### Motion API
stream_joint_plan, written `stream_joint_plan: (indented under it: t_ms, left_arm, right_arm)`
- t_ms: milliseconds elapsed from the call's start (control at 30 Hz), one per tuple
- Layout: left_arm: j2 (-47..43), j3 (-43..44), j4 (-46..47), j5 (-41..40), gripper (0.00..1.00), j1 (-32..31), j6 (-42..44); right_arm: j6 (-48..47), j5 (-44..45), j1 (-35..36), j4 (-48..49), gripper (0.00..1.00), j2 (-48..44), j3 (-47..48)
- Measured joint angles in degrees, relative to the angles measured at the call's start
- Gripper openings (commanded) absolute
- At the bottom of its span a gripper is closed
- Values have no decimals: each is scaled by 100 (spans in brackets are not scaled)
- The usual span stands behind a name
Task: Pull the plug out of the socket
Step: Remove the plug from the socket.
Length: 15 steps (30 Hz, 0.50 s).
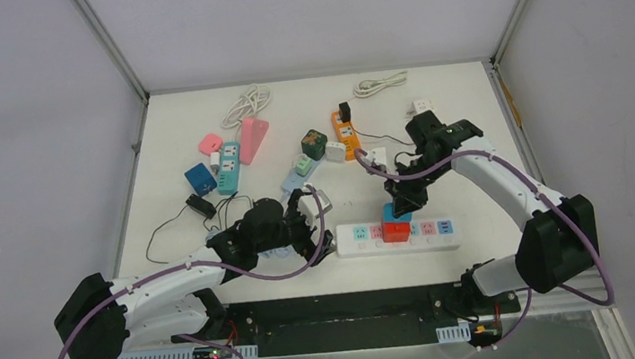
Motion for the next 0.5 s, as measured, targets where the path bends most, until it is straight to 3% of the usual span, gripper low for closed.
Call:
stream_joint_plan:
  t_ms: [133, 300, 500]
  left_arm:
    - [24, -170, 564, 219, 99, 0, 44]
    - [101, -898, 2059, 656, 99, -2, 354]
    - [1154, -697, 3340, 1014, 99, -17, 807]
  right_arm:
    - [0, 90, 79, 35, 0, -52, -20]
    - [-76, 120, 122, 35, 0, -68, -20]
    - [-334, 94, 129, -33, 0, -72, -20]
